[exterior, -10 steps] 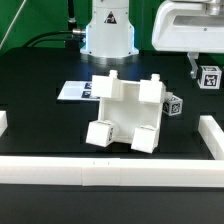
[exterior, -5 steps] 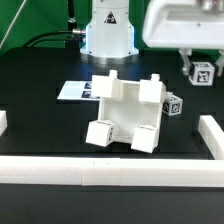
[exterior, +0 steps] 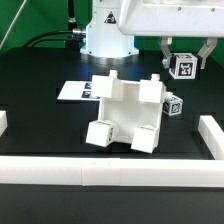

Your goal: Assemble chair

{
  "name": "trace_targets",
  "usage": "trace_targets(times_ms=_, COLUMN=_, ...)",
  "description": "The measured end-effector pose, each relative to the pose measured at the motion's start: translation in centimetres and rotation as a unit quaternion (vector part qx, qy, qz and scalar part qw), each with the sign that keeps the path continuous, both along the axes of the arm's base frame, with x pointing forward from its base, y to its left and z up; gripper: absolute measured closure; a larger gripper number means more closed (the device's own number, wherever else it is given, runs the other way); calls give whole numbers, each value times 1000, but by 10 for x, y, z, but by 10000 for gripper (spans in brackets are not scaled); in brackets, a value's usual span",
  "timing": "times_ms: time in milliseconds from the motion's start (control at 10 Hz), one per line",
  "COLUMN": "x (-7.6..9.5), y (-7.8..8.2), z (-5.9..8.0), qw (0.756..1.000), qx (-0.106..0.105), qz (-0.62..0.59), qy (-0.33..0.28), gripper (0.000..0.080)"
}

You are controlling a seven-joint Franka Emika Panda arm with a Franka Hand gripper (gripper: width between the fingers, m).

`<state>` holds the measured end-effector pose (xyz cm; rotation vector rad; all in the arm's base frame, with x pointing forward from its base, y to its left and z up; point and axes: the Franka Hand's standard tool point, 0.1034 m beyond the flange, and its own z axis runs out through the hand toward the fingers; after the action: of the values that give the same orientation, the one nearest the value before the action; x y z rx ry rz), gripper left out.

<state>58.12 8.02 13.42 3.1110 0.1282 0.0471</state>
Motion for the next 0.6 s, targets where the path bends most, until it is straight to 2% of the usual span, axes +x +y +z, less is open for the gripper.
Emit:
trace_targets(times_ms=200, x=1, y=-3, z=0, qw=1000, qx=-1, qz=13, qy=0, gripper=515)
trace_targets(times_ms=400, x=18, y=-29, z=12, qw=998, qx=-6, qz=58, qy=-12, gripper=515)
trace_targets(times_ms=500, x=29, y=-34, z=18, qw=997, qx=-8, qz=70, qy=-19, gripper=515)
trace_targets(times_ms=600, x=30, y=-32, z=19, qw=997, qx=-10, qz=73, qy=-21, gripper=515)
